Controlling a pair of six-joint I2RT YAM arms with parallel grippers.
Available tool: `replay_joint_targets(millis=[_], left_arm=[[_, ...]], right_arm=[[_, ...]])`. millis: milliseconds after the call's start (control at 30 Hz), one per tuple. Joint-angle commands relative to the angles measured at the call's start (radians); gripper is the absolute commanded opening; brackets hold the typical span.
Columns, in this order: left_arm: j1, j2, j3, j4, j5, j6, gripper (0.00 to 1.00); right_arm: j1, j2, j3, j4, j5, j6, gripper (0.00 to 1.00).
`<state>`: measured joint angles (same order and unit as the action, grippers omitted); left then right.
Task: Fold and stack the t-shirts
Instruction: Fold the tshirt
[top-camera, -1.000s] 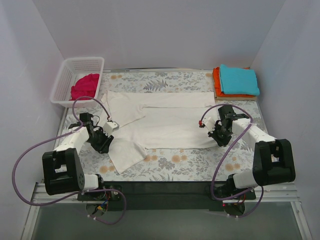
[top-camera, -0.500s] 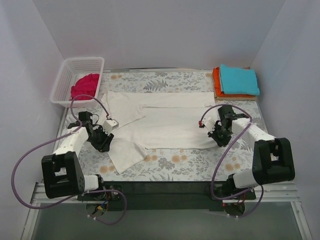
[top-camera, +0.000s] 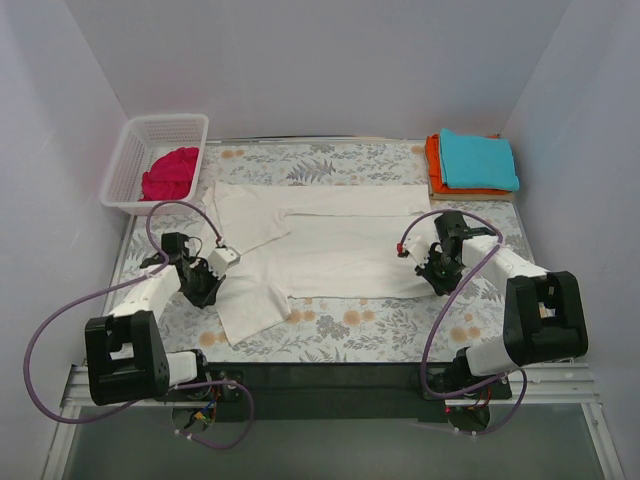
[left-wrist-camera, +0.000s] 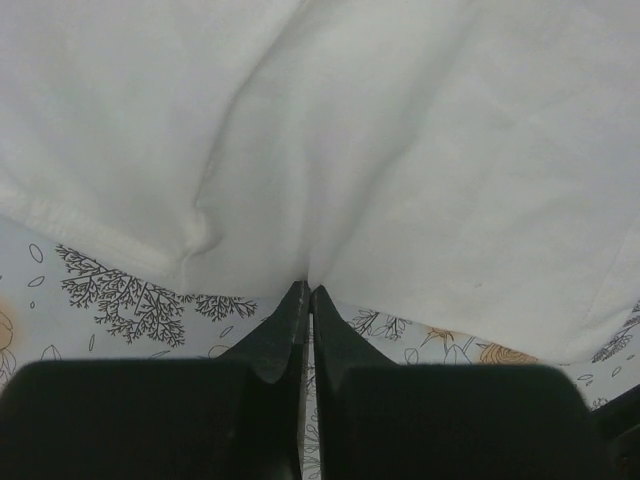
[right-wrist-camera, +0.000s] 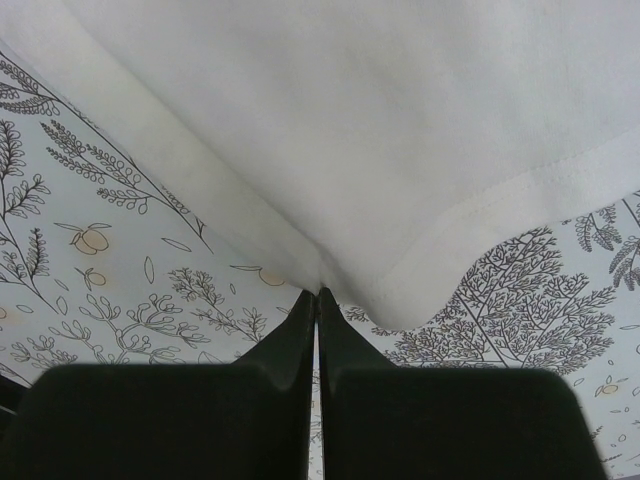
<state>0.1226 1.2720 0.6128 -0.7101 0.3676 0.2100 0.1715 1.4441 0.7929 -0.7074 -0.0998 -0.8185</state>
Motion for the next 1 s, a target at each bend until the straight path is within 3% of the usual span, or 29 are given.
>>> replay_joint_targets(millis=[0, 200, 500, 967], left_arm=[[-0.009, -0.037, -0.042, -0.073, -0.001, 0.026, 0.00], [-0.009, -0.158, -0.013, -0.216, 0.050, 0.060, 0.00], [-0.008, -0.200, 0.082, -0.288, 0.070, 0.040, 0.00], [0.029, 0.084, 0.422, -0.203, 0.168, -0.081, 0.00]], right_arm=[[-0.001, -0.005, -0.007, -0.021, -0.003, -0.005, 0.01], [-0.001, -0.042, -0.014, -0.032, 0.005, -0.007, 0.01], [-0.015, -0.123, 0.000, -0.069, 0.012, -0.030, 0.01], [-0.086, 0.088, 0.307, -0.081, -0.038, -0.056, 0.01]])
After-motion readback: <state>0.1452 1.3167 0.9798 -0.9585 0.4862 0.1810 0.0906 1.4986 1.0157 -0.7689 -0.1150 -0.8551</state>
